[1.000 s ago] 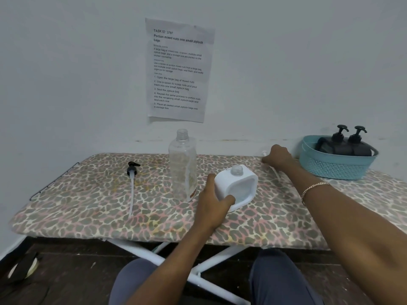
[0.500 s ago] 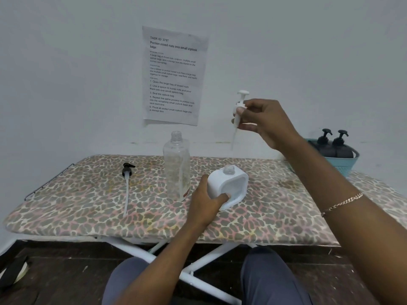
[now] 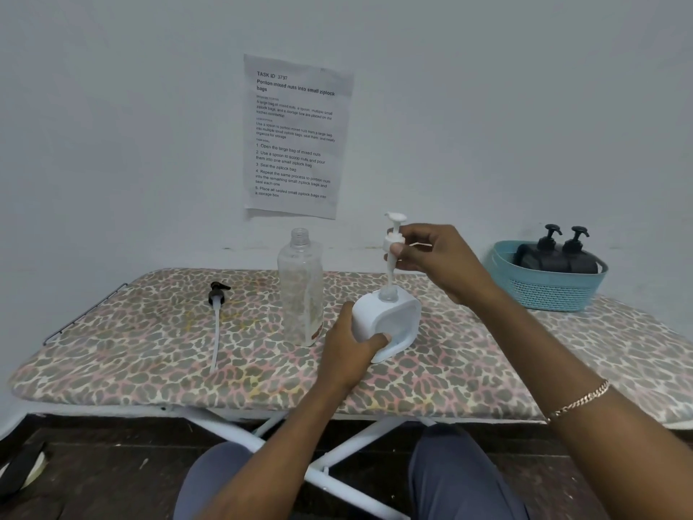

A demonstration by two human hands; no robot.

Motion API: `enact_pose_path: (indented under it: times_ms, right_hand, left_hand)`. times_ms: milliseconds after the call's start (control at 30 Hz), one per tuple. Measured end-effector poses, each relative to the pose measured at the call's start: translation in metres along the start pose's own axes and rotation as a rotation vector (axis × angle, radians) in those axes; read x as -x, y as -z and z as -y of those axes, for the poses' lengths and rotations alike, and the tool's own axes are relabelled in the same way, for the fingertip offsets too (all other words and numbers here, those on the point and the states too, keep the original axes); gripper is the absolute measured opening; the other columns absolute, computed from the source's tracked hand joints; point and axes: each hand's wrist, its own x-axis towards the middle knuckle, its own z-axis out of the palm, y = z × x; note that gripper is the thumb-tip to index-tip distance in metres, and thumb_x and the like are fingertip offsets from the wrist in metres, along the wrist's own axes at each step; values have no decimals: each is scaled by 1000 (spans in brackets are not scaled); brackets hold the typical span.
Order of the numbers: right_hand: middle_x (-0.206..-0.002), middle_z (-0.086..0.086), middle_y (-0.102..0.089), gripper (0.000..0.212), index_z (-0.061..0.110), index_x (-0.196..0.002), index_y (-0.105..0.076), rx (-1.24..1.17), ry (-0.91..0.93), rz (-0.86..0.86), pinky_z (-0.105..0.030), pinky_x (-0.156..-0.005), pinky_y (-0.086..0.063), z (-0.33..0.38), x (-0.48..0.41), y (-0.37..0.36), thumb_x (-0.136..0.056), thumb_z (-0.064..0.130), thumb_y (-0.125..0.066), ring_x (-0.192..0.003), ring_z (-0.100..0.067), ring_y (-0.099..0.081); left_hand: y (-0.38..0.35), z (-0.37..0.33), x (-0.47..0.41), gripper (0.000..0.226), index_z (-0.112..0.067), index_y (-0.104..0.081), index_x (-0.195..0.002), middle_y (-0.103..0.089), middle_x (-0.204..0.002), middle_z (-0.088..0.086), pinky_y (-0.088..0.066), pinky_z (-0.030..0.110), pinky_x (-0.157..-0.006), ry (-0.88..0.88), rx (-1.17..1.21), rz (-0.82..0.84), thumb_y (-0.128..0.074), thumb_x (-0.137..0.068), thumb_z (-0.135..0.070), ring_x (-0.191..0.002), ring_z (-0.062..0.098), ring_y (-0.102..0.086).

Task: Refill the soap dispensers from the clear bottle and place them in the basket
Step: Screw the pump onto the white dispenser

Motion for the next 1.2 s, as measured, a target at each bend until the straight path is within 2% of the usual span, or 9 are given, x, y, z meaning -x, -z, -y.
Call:
enact_pose_path:
  times_ms: [200, 367, 467, 667, 833, 933, 1067, 1133, 1200]
  right_hand:
    - [-107, 11, -79, 25, 20, -117, -77, 226, -22, 4, -36, -99, -56, -22, 13, -7, -93, 28, -78, -103, -4, -73]
    - [-116, 11, -73, 21, 18, -111, -80, 308, -24, 64, -29, -92, -52, -29, 20, -5, -92, 26, -77, -101, -2, -70]
    - [-111, 8, -71, 8, 24, -99, -80, 320, -22, 80, -35, -94, -55, -37, 26, -7, -92, 23, -78, -98, -8, -69]
    - [-105, 12, -70, 7, 27, -94, -81, 310, -42, 50, -44, -90, -51, -39, 31, -8, -87, 26, -82, -96, -20, -67]
    - [-92, 11, -70, 27, 20, -88, -73, 333, -89, -43, -27, -73, -46, -37, 34, -15, -75, 35, -91, -79, 3, -62]
    - [-86, 2, -68, 40, 15, -82, -63, 362, -72, -93, -26, -65, -42, -37, 36, -21, -71, 39, -93, -71, -5, -57]
    - [-104, 10, -71, 41, 22, -101, -70, 309, -146, -17, -28, -79, -49, -39, 34, -17, -73, 43, -92, -95, -5, -65]
    - [-119, 13, -74, 36, 25, -115, -75, 115, -166, 103, -34, -96, -52, -40, 35, -10, -82, 33, -87, -113, -9, -68]
    - [-125, 9, -75, 29, 19, -116, -79, -40, -164, 164, -32, -100, -51, -43, 35, -3, -88, 20, -82, -120, -11, -67]
  left_hand:
    - [0, 1, -1, 68, -39, -54, -133, -66, -119, -10, -59, 39, -84, 0, 8, 0, -74, -69, -50, -103, 12, -66]
    - [1, 2, -1, 67, -40, -54, -132, -66, -119, -11, -60, 42, -87, -3, 13, -3, -73, -69, -49, -103, 12, -67]
    - [1, 1, 0, 64, -38, -54, -131, -67, -118, -10, -60, 45, -87, -5, 12, 1, -73, -70, -47, -103, 13, -67]
    - [1, 0, 1, 70, -41, -53, -132, -66, -120, -11, -60, 47, -89, -4, -1, 0, -72, -67, -53, -104, 13, -67]
    - [1, 0, 2, 64, -46, -53, -129, -68, -119, -11, -61, 43, -87, -14, 2, 6, -73, -69, -47, -102, 10, -68]
    - [1, -2, 4, 62, -48, -52, -130, -69, -119, -12, -61, 41, -87, -22, 7, 10, -72, -71, -44, -102, 8, -69]
    - [1, -4, 4, 66, -45, -51, -135, -68, -121, -12, -61, 41, -89, -13, -1, 9, -73, -73, -42, -104, 7, -68]
    - [1, -4, 4, 69, -44, -50, -136, -67, -123, -12, -60, 41, -90, -5, -5, 8, -73, -72, -45, -106, 8, -67]
    - [1, -4, 3, 78, -39, -50, -142, -65, -127, -11, -58, 42, -93, -3, -14, 4, -72, -69, -52, -111, 11, -66]
